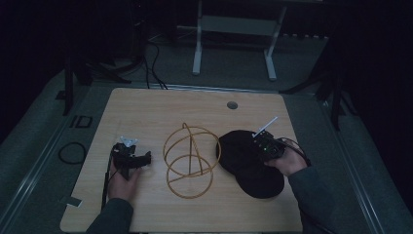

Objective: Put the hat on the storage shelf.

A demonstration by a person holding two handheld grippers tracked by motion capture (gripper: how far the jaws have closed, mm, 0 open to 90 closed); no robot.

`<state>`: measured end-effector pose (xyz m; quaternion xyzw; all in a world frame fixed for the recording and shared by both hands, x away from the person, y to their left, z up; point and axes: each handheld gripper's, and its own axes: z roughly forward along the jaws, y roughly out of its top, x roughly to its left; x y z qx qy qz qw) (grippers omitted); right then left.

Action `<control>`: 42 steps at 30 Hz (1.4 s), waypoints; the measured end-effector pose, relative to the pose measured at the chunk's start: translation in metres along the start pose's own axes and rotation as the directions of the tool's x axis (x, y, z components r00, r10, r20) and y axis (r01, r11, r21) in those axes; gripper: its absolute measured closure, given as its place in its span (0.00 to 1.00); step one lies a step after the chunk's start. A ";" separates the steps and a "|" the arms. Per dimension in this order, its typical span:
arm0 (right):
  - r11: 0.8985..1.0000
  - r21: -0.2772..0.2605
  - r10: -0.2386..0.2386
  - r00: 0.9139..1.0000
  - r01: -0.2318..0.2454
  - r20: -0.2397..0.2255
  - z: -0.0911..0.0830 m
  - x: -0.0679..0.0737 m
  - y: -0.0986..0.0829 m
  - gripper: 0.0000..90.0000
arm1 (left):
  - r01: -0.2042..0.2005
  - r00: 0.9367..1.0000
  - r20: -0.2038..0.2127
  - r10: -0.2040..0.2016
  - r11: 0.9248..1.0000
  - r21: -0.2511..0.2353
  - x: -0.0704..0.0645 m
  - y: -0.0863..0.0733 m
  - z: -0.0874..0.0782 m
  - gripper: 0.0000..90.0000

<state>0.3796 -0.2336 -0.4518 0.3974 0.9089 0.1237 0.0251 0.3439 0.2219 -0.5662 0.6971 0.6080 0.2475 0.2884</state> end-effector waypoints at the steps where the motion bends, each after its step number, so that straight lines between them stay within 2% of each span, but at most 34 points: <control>1: 1.000 0.004 -0.013 1.000 0.013 0.007 -0.002 0.000 0.002 0.95 | 0.000 1.000 0.000 0.000 1.000 0.000 0.000 0.000 0.000 0.13; 7: 0.998 -0.032 -0.053 0.998 0.053 0.024 -0.012 -0.008 0.009 0.95 | 0.000 1.000 0.001 0.000 1.000 -0.001 -0.001 0.000 0.000 0.13; 11: 0.991 -0.054 -0.118 0.993 0.120 0.029 -0.022 -0.010 0.016 0.95 | -0.001 1.000 0.002 0.001 1.000 0.000 -0.001 0.000 0.000 0.13; 17: 0.985 -0.051 -0.165 0.985 0.167 0.041 -0.034 -0.015 0.029 0.95 | -0.003 1.000 0.002 0.003 1.000 0.000 -0.001 0.000 0.000 0.13; 20: 0.976 -0.035 -0.214 0.975 0.216 0.060 -0.037 -0.017 0.035 0.95 | -0.002 1.000 0.002 0.002 1.000 0.000 -0.001 0.000 0.000 0.13; 26: 0.960 -0.027 -0.276 0.958 0.278 0.074 -0.046 -0.019 0.049 0.95 | -0.001 1.000 0.001 0.001 1.000 0.000 -0.002 0.001 0.001 0.13; 28: 0.950 -0.029 -0.308 0.948 0.310 0.076 -0.049 -0.020 0.053 0.95 | -0.001 1.000 0.001 0.001 1.000 0.000 -0.002 0.001 0.001 0.13; 32: 0.934 -0.042 -0.352 0.934 0.355 0.071 -0.054 -0.022 0.059 0.95 | -0.001 1.000 0.002 0.001 1.000 0.000 -0.002 0.001 0.001 0.13; 34: 0.928 -0.048 -0.365 0.927 0.369 0.082 -0.056 -0.023 0.062 0.95 | -0.001 1.000 0.002 0.001 1.000 0.000 -0.002 0.001 0.000 0.13; 35: 0.930 -0.047 -0.361 0.929 0.365 0.078 -0.058 -0.024 0.064 0.95 | -0.002 1.000 0.001 0.002 1.000 0.000 -0.002 0.000 0.000 0.14; 39: 0.918 -0.060 -0.388 0.918 0.393 0.080 -0.063 -0.026 0.069 0.95 | -0.002 1.000 0.002 0.002 1.000 0.000 -0.002 0.001 0.000 0.14; 42: 0.913 -0.059 -0.399 0.913 0.404 0.078 -0.067 -0.026 0.072 0.95 | -0.002 1.000 0.002 0.002 1.000 0.000 -0.002 0.000 0.000 0.14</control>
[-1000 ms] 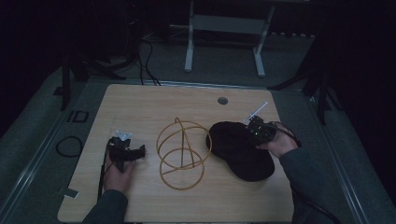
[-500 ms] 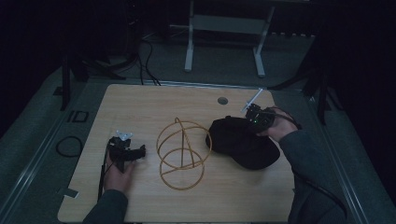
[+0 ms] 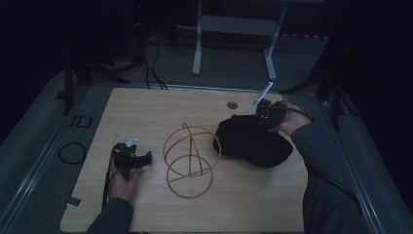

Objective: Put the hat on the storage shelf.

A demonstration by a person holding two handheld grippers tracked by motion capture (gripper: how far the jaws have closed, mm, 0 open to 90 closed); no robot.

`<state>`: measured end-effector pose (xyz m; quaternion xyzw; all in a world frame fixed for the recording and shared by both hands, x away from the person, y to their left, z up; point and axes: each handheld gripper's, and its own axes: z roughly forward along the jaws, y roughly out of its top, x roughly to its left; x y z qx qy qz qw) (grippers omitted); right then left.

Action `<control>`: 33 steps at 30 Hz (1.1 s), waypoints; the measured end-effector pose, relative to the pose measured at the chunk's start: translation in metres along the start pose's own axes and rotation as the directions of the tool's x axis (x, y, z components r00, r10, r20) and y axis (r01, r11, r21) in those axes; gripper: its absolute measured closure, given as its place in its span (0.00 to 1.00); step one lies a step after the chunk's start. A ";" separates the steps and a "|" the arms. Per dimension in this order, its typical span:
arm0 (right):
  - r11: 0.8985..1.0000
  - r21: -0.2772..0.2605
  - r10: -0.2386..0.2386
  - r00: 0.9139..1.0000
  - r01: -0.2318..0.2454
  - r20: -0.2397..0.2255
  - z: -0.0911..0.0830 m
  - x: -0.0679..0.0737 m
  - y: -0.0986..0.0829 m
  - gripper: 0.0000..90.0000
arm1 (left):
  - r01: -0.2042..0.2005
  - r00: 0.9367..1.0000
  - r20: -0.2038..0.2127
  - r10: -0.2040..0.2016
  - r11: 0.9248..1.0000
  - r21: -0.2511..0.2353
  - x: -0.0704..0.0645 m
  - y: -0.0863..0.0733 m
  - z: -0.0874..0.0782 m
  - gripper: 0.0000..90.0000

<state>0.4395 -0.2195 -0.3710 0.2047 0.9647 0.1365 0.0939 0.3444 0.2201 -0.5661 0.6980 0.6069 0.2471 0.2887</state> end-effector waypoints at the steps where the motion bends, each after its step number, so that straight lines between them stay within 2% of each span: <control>1: 1.000 -0.005 -0.008 1.000 0.008 0.000 -0.001 -0.001 0.001 0.95 | 0.000 1.000 0.000 0.000 1.000 0.000 0.000 0.000 0.000 0.14; 6: 0.999 -0.022 -0.029 1.000 0.029 0.002 -0.010 -0.003 0.004 0.95 | 0.001 1.000 0.000 -0.001 1.000 -0.001 0.000 0.000 0.000 0.14; 12: 0.996 -0.066 -0.050 0.999 0.051 0.011 -0.024 -0.005 0.006 0.95 | 0.001 1.000 0.001 -0.001 1.000 0.000 0.000 0.000 0.000 0.14; 25: 0.988 -0.143 -0.053 0.999 0.053 0.004 -0.043 -0.010 0.009 0.95 | 0.001 1.000 0.000 -0.001 1.000 0.000 0.000 0.000 0.000 0.14; 33: 0.983 -0.173 -0.058 0.998 0.055 -0.015 -0.052 -0.011 0.011 0.95 | 0.001 1.000 0.000 -0.001 1.000 -0.001 0.000 0.000 0.000 0.14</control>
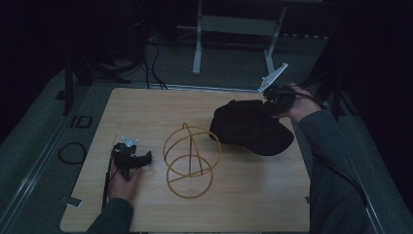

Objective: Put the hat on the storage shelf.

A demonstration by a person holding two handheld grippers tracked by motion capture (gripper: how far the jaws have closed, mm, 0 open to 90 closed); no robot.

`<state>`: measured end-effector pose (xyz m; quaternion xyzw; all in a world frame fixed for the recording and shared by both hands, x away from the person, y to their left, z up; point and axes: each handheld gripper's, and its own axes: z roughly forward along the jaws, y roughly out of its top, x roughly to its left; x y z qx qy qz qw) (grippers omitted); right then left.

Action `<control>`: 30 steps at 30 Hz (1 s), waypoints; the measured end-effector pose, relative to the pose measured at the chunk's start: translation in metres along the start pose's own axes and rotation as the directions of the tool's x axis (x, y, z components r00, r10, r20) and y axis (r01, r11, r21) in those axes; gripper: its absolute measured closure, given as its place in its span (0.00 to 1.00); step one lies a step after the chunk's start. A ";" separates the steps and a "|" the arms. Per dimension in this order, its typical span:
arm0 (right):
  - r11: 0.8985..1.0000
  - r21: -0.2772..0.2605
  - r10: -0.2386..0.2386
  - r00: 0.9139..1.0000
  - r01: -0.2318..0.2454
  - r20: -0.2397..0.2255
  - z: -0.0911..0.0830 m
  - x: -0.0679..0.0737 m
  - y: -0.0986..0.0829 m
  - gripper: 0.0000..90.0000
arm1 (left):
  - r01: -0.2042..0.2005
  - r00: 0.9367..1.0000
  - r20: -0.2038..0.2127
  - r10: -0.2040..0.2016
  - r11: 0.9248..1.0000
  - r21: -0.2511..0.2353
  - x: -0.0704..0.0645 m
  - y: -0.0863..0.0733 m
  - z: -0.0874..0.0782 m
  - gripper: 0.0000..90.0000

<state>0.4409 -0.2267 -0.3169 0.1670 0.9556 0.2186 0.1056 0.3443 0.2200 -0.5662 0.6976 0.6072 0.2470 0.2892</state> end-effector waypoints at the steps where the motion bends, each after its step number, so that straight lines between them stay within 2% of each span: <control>1: 1.000 -0.005 -0.001 1.000 0.001 -0.002 -0.001 0.000 0.000 0.95 | 0.000 1.000 0.000 0.000 1.000 0.000 0.000 0.000 0.000 0.14; 5: 1.000 -0.019 -0.006 1.000 0.006 0.001 -0.009 0.000 0.003 0.95 | -0.001 1.000 0.001 0.001 1.000 -0.001 0.000 0.000 0.000 0.14; 15: 0.995 -0.095 -0.009 1.000 0.011 0.016 -0.034 0.000 0.011 0.95 | -0.002 1.000 0.001 0.002 1.000 -0.002 0.000 0.000 0.000 0.14; 22: 0.981 -0.194 -0.003 1.000 0.004 0.005 -0.045 0.002 0.012 0.96 | -0.002 1.000 0.000 0.002 1.000 -0.001 0.000 0.000 0.000 0.14; 30: 0.970 -0.242 -0.012 1.000 0.009 -0.013 -0.048 0.005 0.014 0.96 | -0.002 1.000 0.000 0.002 1.000 -0.001 0.000 0.000 0.000 0.14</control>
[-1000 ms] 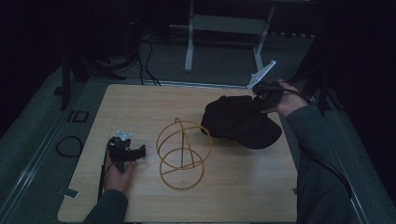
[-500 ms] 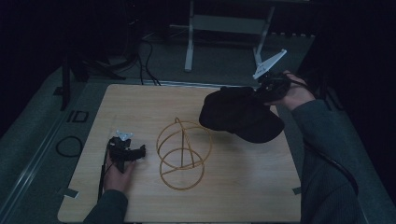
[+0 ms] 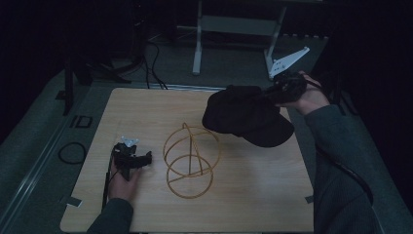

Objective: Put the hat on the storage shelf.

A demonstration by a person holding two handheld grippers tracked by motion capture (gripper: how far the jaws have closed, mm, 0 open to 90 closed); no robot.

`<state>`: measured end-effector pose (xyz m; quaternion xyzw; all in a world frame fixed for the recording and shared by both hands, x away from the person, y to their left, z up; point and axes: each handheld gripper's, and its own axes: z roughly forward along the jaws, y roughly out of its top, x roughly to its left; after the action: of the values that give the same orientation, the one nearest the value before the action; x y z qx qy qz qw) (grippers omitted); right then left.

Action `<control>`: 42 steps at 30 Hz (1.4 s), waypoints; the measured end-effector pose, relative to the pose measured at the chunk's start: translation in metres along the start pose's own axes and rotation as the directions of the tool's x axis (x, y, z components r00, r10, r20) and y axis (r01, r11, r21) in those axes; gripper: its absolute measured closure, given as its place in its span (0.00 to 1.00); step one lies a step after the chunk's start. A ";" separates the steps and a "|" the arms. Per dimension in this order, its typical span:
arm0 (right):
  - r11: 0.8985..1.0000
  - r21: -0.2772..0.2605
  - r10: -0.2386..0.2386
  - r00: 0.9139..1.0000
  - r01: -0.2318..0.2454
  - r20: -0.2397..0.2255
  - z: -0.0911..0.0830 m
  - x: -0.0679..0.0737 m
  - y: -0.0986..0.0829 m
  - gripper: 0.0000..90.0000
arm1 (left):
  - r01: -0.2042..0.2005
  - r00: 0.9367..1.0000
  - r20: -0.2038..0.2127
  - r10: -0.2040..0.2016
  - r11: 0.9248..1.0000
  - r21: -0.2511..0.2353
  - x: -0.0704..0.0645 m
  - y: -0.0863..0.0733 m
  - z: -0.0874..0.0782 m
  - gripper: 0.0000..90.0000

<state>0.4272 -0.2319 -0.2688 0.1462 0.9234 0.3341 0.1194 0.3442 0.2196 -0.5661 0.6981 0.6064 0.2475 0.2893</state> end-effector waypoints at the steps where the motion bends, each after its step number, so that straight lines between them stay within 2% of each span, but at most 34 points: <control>1: 1.000 -0.006 0.001 1.000 -0.001 0.000 0.000 0.001 0.000 0.96 | 0.000 1.000 0.000 0.000 1.000 0.000 0.000 0.000 0.000 0.14; 8: 0.998 -0.066 0.004 1.000 -0.005 -0.018 0.002 0.003 0.004 0.96 | 0.000 1.000 0.001 0.000 1.000 0.001 0.000 0.000 0.000 0.14; 28: 0.995 -0.097 -0.037 0.999 0.036 -0.007 0.007 0.013 0.026 0.96 | 0.000 1.000 0.000 0.000 1.000 0.001 0.000 0.000 0.000 0.14; 42: 0.990 -0.124 -0.064 0.998 0.064 0.004 0.004 0.021 0.040 0.96 | -0.002 1.000 0.001 0.002 1.000 0.000 0.000 0.000 0.000 0.15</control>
<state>0.4165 -0.1928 -0.2478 0.1087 0.9051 0.3868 0.1391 0.3442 0.2194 -0.5660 0.6987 0.6057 0.2473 0.2894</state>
